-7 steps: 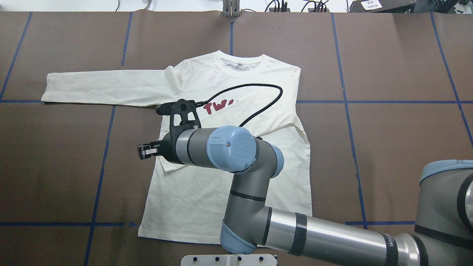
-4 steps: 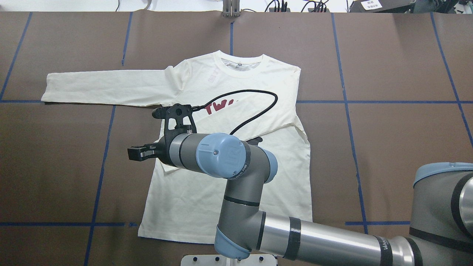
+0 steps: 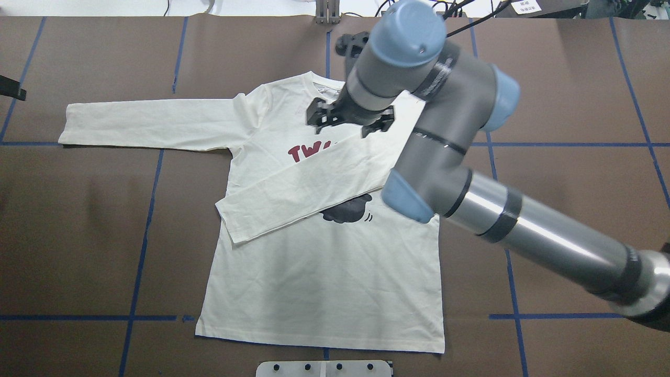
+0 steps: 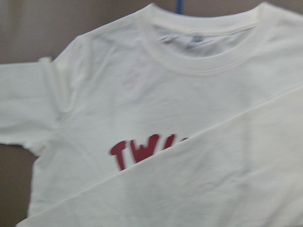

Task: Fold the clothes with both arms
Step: 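Lay the sleeve diagonally, open the right gripper and withdraw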

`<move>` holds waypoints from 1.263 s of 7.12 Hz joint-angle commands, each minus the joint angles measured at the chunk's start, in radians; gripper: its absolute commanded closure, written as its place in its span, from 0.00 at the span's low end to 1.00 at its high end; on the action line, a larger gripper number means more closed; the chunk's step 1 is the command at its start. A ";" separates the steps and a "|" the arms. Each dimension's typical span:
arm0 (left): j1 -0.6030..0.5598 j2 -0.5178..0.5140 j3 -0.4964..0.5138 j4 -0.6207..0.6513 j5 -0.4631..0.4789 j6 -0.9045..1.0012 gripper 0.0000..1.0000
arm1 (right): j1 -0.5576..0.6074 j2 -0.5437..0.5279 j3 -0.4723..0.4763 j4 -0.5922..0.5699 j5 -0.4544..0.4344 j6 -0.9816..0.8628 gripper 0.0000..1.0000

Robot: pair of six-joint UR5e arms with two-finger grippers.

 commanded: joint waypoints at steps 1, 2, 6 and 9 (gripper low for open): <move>0.096 -0.020 0.064 -0.133 0.100 -0.094 0.01 | 0.194 -0.158 0.029 -0.070 0.136 -0.057 0.00; 0.096 -0.040 0.201 -0.305 0.100 -0.132 0.01 | 0.252 -0.212 0.028 -0.095 0.168 -0.188 0.00; 0.136 -0.170 0.420 -0.378 0.158 -0.177 0.01 | 0.305 -0.251 0.019 -0.173 0.183 -0.346 0.00; 0.154 -0.183 0.458 -0.384 0.158 -0.169 0.04 | 0.302 -0.249 0.019 -0.171 0.180 -0.345 0.00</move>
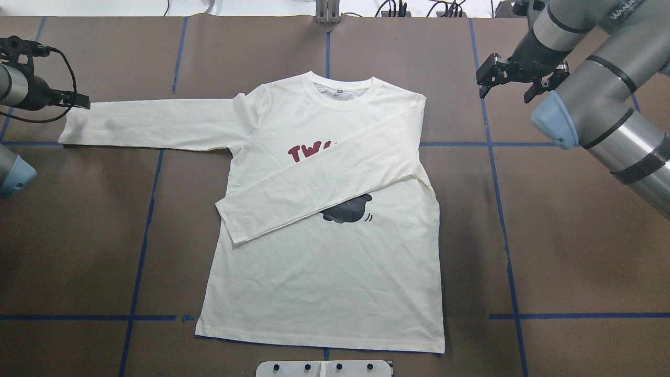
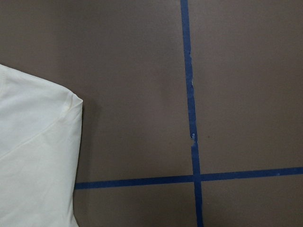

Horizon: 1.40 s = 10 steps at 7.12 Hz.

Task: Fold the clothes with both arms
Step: 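Lower the left gripper onto the cuff of the sleeve nearest it and grasp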

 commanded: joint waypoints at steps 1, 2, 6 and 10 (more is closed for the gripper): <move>0.014 0.000 0.009 0.001 0.002 0.001 0.06 | -0.006 0.001 0.001 0.004 -0.001 0.008 0.00; 0.015 0.000 0.021 -0.001 0.002 0.001 0.07 | -0.008 0.002 0.001 0.006 0.000 0.012 0.00; 0.014 0.012 0.026 -0.001 0.000 0.001 0.12 | -0.015 0.005 0.001 0.009 -0.001 0.015 0.00; 0.014 0.011 0.037 -0.004 -0.009 -0.010 0.13 | -0.015 0.007 0.009 0.006 -0.001 0.017 0.00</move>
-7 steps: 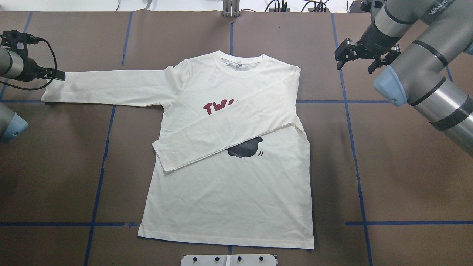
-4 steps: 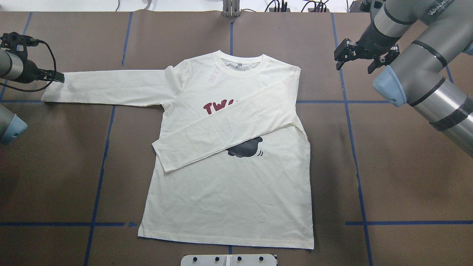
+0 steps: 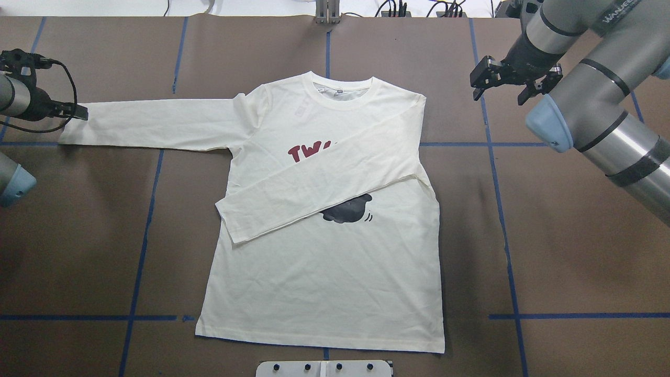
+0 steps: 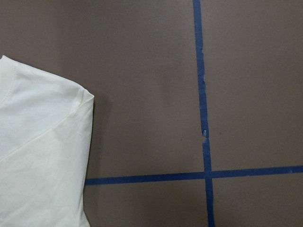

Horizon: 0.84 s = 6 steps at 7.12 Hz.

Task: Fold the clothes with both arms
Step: 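Lower the left gripper onto the cuff of the sleeve nearest it and grasp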

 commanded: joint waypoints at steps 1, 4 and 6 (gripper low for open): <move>0.000 0.000 0.008 -0.001 -0.004 -0.003 0.13 | 0.000 0.000 0.003 -0.001 -0.001 0.000 0.00; 0.000 0.003 0.019 -0.025 -0.077 -0.015 0.13 | -0.002 0.000 -0.002 0.000 -0.001 0.000 0.00; 0.000 0.004 0.017 -0.025 -0.077 -0.017 0.13 | -0.002 0.002 -0.002 0.000 -0.001 0.000 0.00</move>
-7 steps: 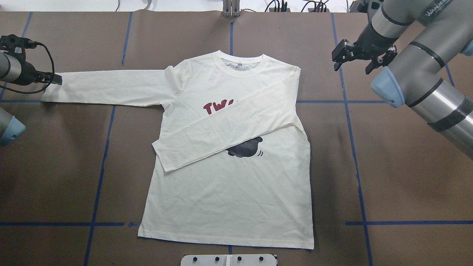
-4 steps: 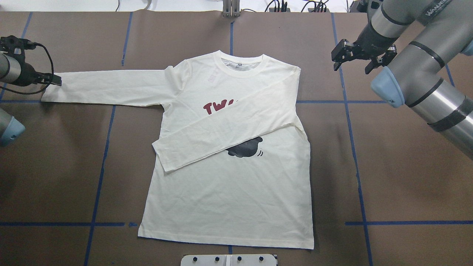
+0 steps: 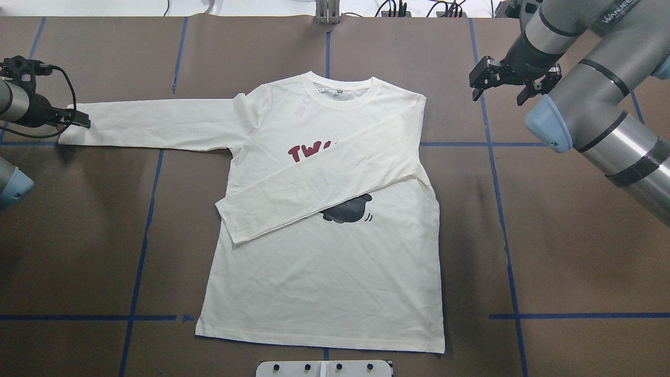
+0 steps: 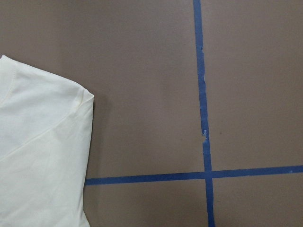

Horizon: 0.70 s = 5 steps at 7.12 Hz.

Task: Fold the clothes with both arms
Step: 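Lower the left gripper onto the cuff of the sleeve nearest it and grasp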

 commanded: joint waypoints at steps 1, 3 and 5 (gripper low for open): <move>0.000 -0.001 -0.001 0.000 -0.002 -0.007 0.16 | -0.002 0.001 0.000 0.002 0.000 0.000 0.00; 0.000 -0.007 -0.007 -0.002 -0.002 -0.054 0.37 | -0.002 0.001 -0.002 0.002 0.000 0.000 0.00; 0.000 -0.015 -0.019 0.000 -0.002 -0.067 0.60 | -0.002 0.001 -0.003 0.002 0.000 0.000 0.00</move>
